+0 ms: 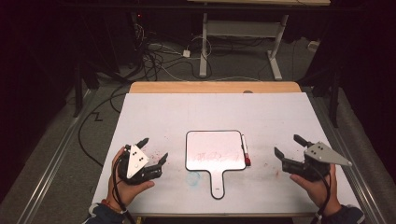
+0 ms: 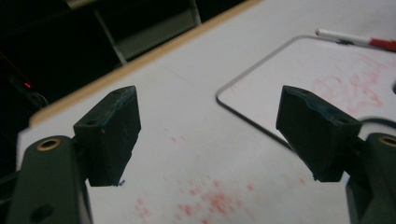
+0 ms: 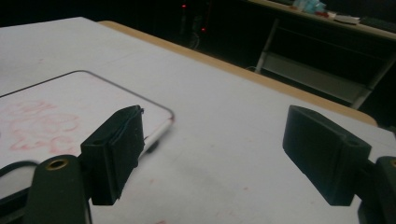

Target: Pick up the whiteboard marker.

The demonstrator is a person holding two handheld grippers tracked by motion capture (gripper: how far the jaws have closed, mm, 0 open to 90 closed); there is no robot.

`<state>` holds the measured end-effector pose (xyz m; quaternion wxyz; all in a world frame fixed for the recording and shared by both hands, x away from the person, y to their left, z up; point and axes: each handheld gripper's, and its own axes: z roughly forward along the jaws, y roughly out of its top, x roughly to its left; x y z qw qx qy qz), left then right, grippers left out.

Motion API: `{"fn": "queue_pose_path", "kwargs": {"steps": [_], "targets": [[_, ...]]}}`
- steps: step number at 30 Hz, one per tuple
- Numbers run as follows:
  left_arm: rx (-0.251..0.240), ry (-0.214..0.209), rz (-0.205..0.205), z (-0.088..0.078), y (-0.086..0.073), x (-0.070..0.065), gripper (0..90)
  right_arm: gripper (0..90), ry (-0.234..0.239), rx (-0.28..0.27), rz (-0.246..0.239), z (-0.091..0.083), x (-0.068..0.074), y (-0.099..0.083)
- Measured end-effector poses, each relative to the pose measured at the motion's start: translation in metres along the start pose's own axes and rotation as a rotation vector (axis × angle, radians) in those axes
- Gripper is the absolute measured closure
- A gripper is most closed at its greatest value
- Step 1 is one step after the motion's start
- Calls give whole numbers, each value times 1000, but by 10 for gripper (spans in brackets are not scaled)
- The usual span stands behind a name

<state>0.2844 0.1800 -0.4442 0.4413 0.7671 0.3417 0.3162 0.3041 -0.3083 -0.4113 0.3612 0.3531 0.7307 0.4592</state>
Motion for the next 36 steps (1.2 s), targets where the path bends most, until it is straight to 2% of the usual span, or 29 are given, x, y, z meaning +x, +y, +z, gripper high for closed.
{"fn": "queue_pose_path", "kwargs": {"steps": [1,2,3,7,11,14,16,21,26,28,30,32,34,36], "targets": [[0,0,0,0,0,0,208,214,17,7,2,-2,4,-3],[22,-29,-8,3,-6,-4,209,217,36,26,-1,-3,6,-6],[22,-29,-8,3,-6,-4,209,219,42,37,-7,-3,9,-9],[93,-52,19,19,-11,-7,209,231,62,67,-12,1,11,-13],[121,-71,17,23,-15,-5,210,234,86,78,-15,5,11,-13],[117,-94,21,22,-16,-2,208,271,121,99,-23,9,12,-14],[116,-93,19,23,-16,-2,206,295,140,108,-17,9,11,-14],[130,-96,26,29,-14,-2,206,330,175,159,39,17,3,-12],[140,-89,55,31,-13,-3,204,356,198,224,94,31,-7,-6],[137,-92,52,30,-13,-2,204,372,229,260,113,39,-9,-5],[140,-86,58,31,-13,-2,204,383,233,279,115,45,-9,-3],[154,-91,48,32,-13,-3,204,402,271,299,126,52,-9,-1],[151,-87,63,32,-14,-4,204,404,277,323,134,60,-7,2],[155,-87,67,32,-14,-4,204,420,305,345,152,70,-7,4]]}}
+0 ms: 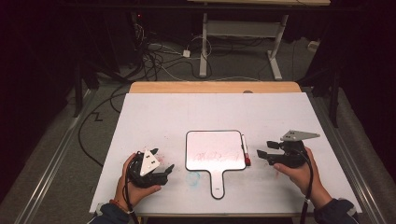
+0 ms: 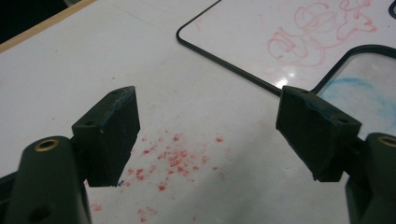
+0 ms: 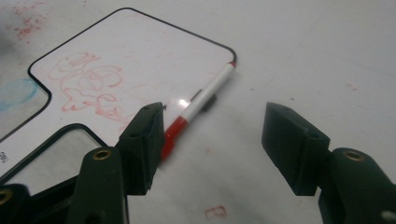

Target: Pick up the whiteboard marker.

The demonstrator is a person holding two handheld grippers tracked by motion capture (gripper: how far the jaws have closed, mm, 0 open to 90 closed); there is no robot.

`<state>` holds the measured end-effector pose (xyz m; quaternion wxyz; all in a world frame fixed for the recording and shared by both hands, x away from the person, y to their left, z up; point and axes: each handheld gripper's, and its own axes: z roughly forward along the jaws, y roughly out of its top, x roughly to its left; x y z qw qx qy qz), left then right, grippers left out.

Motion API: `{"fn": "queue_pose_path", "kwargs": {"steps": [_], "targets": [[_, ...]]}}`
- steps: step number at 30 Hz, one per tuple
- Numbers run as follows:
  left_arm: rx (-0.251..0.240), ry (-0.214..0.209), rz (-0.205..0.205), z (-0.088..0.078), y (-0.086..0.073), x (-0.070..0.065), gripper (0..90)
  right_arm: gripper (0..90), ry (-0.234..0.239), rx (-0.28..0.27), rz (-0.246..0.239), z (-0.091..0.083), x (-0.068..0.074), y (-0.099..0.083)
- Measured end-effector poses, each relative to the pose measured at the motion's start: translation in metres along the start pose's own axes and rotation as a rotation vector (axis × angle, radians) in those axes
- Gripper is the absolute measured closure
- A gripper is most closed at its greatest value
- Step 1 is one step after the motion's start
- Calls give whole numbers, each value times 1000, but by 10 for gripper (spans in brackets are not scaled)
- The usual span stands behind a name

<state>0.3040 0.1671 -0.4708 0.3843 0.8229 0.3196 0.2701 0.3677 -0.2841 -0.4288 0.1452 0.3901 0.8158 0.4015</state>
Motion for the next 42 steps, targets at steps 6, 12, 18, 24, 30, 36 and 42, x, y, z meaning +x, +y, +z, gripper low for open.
{"fn": "queue_pose_path", "kwargs": {"steps": [6,12,18,24,30,36,42], "targets": [[12,3,13,-1,1,-4,204,458,58,100,49,33,-9,19],[30,-9,49,3,3,-9,203,483,79,155,113,62,-19,31],[28,-13,48,2,2,-9,203,591,75,211,160,91,-23,37],[33,-17,48,1,2,-10,203,744,69,221,173,95,-19,40],[33,-30,41,3,3,-10,203,813,60,215,175,94,-20,40],[22,-56,9,5,7,-8,204,816,56,183,129,86,-15,45],[-47,-171,-107,13,30,-3,224,816,103,23,67,60,5,59]]}}
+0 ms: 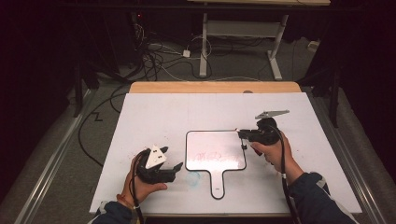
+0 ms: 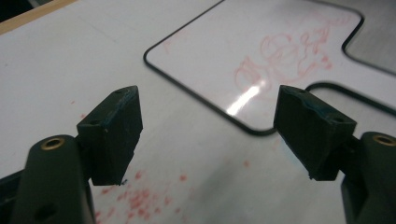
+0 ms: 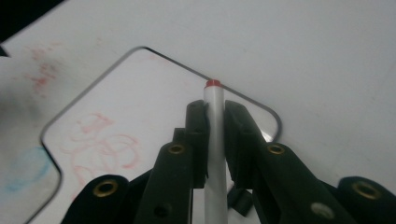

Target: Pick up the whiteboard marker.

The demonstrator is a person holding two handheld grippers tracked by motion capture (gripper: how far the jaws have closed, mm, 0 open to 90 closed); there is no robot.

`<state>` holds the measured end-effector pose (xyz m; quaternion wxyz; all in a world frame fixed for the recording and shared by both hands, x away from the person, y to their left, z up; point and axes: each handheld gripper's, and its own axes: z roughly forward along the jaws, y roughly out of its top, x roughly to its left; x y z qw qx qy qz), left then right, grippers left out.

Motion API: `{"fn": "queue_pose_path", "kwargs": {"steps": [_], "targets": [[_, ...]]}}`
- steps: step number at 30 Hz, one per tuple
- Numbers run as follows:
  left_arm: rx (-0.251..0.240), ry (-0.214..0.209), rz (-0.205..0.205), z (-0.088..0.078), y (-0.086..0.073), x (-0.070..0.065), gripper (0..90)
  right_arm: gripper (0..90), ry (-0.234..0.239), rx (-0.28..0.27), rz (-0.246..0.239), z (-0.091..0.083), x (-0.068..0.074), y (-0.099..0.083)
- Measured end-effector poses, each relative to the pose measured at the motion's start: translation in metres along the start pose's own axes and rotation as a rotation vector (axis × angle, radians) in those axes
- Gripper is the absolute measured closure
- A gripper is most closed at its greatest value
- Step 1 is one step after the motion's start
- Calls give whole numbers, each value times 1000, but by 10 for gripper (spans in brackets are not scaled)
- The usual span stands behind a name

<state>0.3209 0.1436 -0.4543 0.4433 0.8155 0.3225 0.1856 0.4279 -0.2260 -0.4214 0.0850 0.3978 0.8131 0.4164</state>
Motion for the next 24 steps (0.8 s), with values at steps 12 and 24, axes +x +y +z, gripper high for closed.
{"fn": "queue_pose_path", "kwargs": {"steps": [12,24], "targets": [[-120,-246,-95,57,72,-38,264,818,86,-229,-49,-8,57,2],[-132,-298,-138,87,84,-60,496,817,101,-340,-47,-10,70,-13]]}}
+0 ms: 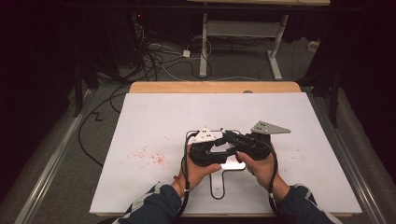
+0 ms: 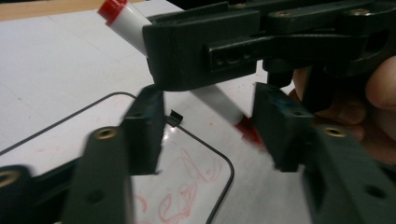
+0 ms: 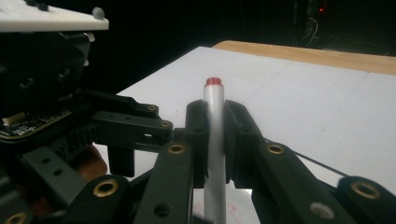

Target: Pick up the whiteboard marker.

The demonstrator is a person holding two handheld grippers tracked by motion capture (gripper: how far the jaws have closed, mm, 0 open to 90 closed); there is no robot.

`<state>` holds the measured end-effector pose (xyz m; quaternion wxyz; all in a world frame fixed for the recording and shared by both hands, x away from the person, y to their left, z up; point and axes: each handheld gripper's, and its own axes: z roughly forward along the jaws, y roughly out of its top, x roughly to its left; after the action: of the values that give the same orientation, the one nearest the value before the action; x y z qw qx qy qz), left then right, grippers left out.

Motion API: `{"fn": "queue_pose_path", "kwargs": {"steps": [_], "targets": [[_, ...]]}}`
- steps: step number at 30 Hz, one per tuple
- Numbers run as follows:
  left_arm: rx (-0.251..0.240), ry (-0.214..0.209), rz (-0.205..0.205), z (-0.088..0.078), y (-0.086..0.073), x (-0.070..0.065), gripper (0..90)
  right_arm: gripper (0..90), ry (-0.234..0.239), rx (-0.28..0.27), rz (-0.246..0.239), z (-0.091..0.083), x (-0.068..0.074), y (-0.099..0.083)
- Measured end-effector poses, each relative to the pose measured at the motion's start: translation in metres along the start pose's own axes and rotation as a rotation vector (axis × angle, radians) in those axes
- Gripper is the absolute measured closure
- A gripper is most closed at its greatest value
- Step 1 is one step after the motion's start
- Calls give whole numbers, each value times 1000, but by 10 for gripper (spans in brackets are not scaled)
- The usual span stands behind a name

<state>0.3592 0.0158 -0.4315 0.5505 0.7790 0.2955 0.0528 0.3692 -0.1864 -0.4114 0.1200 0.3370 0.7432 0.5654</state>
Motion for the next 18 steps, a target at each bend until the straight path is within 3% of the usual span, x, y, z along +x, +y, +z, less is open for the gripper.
{"fn": "queue_pose_path", "kwargs": {"steps": [5,10,18], "targets": [[22,17,55,-1,-1,-1,672,817,-8,0,-32,-6,5,-2],[50,33,99,-4,-1,2,757,815,-21,-14,-72,-10,13,-1],[57,48,198,-7,-4,2,786,804,-49,-6,-143,-13,24,-2]]}}
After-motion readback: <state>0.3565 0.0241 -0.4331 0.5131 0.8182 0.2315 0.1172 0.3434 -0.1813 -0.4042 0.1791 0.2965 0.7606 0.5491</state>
